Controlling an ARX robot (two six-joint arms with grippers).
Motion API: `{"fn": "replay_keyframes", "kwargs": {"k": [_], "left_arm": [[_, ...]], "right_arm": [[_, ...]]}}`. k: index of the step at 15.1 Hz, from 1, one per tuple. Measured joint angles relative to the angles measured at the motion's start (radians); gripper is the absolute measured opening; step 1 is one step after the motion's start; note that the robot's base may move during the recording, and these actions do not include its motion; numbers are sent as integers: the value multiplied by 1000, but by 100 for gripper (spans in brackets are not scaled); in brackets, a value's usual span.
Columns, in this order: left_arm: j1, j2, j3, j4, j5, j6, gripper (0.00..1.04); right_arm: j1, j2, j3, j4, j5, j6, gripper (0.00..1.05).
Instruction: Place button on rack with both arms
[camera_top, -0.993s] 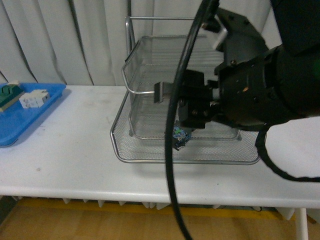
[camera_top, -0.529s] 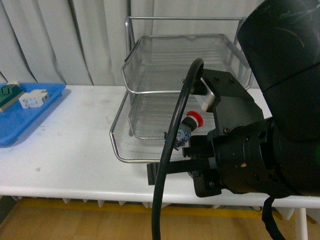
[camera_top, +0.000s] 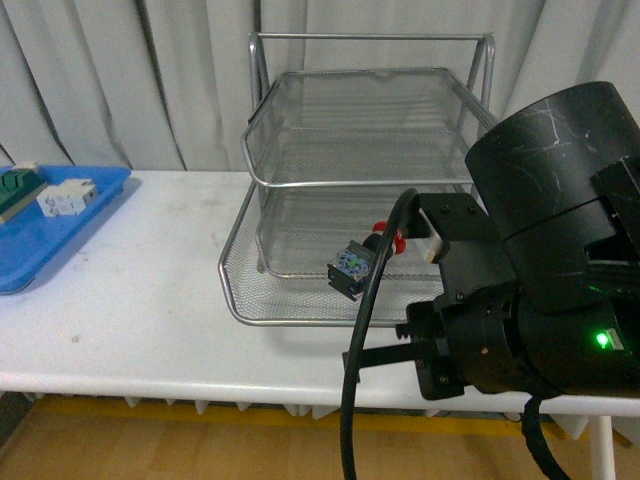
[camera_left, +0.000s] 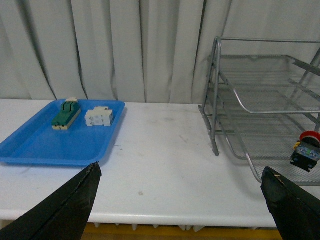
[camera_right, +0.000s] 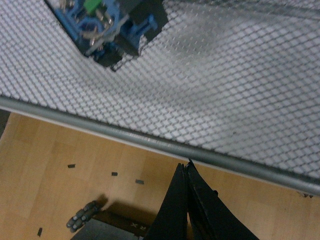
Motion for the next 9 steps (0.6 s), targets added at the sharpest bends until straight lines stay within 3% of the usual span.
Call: {"fn": "replay_keyframes", "kwargs": {"k": [9], "left_arm": [[0, 0, 0, 0, 0, 0, 98]], "right_arm": [[-35, 83, 166, -75, 27, -27, 2]]}}
